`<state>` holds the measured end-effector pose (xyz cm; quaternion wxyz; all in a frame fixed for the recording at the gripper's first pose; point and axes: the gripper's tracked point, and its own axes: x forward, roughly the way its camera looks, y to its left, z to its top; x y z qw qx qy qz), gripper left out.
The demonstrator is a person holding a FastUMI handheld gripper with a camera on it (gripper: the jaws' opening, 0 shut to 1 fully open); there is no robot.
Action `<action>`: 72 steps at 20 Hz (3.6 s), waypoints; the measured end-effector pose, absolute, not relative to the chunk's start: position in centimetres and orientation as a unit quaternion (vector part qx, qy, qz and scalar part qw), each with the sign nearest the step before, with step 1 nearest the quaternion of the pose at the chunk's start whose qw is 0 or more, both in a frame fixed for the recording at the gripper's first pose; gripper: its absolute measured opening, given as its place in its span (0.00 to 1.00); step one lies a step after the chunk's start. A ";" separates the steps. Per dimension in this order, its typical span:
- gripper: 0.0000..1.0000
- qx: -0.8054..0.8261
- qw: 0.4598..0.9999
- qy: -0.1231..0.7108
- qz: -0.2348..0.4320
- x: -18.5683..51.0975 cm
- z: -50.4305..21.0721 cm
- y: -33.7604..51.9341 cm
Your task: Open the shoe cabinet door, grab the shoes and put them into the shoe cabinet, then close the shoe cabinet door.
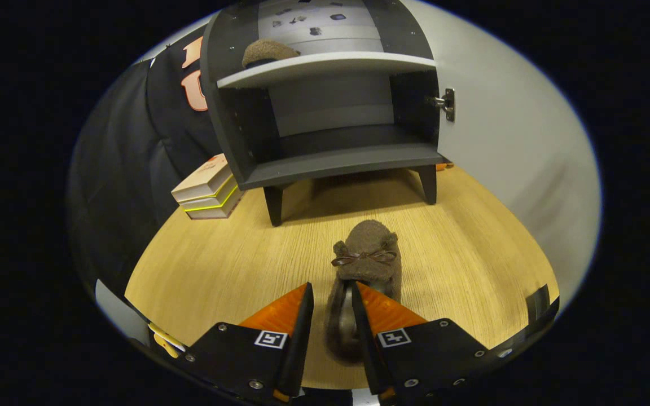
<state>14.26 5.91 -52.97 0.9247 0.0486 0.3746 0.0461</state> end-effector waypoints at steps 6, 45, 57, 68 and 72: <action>0.39 0.048 0.921 0.384 0.040 16.3 -57.1 6.2; 0.05 0.016 0.973 0.230 0.026 34.6 -23.4 2.4; 0.05 0.026 0.961 0.265 0.068 48.1 -23.8 3.4; 0.07 0.009 0.959 0.269 0.084 53.7 -26.0 5.1; 0.13 0.002 0.961 0.266 0.076 53.7 -26.0 5.0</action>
